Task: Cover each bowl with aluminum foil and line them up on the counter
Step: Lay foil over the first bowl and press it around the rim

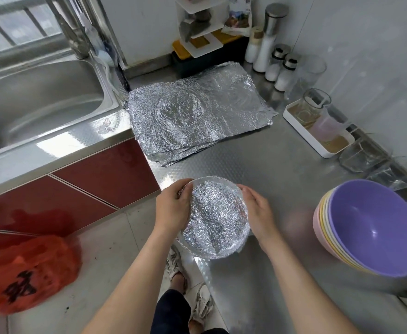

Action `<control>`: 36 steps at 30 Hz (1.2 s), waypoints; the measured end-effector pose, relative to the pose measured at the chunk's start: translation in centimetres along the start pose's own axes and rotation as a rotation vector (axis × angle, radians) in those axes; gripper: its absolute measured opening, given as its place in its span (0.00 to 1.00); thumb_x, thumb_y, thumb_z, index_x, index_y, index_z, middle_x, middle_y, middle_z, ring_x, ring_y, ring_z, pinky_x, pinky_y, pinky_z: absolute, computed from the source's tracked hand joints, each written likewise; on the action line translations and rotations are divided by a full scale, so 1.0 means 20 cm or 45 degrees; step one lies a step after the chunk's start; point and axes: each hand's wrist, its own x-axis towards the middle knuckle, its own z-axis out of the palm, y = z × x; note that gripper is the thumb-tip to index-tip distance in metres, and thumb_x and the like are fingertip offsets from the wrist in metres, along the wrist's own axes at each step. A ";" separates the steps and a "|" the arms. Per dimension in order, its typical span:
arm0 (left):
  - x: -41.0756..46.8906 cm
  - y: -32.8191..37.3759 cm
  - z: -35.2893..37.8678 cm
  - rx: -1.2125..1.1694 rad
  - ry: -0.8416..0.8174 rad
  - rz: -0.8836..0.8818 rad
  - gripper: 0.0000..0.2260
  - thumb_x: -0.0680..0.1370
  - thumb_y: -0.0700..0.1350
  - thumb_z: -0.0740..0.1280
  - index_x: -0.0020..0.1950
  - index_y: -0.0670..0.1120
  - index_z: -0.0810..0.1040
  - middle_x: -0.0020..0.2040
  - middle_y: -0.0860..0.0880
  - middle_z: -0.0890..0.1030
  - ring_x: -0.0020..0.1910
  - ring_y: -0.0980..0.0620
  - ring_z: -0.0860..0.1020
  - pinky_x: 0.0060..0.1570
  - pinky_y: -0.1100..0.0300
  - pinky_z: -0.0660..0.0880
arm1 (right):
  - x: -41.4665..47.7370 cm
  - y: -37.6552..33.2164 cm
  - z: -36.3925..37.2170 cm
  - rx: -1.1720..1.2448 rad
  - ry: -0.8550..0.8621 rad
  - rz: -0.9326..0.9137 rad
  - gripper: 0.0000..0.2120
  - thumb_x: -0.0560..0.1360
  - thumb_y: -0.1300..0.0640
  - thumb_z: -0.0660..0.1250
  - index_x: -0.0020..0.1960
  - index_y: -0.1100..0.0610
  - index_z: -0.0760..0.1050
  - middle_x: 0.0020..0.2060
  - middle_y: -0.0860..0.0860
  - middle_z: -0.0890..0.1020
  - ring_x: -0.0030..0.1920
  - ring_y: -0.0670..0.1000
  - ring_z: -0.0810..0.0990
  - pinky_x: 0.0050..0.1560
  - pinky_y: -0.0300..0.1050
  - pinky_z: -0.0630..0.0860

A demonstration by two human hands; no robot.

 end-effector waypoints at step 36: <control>-0.17 0.04 0.12 -0.420 0.363 -0.293 0.14 0.82 0.49 0.58 0.54 0.42 0.79 0.47 0.39 0.81 0.49 0.37 0.78 0.53 0.40 0.75 | -0.02 0.04 0.07 0.784 0.391 0.322 0.16 0.77 0.44 0.62 0.60 0.49 0.79 0.58 0.47 0.81 0.60 0.48 0.79 0.57 0.48 0.75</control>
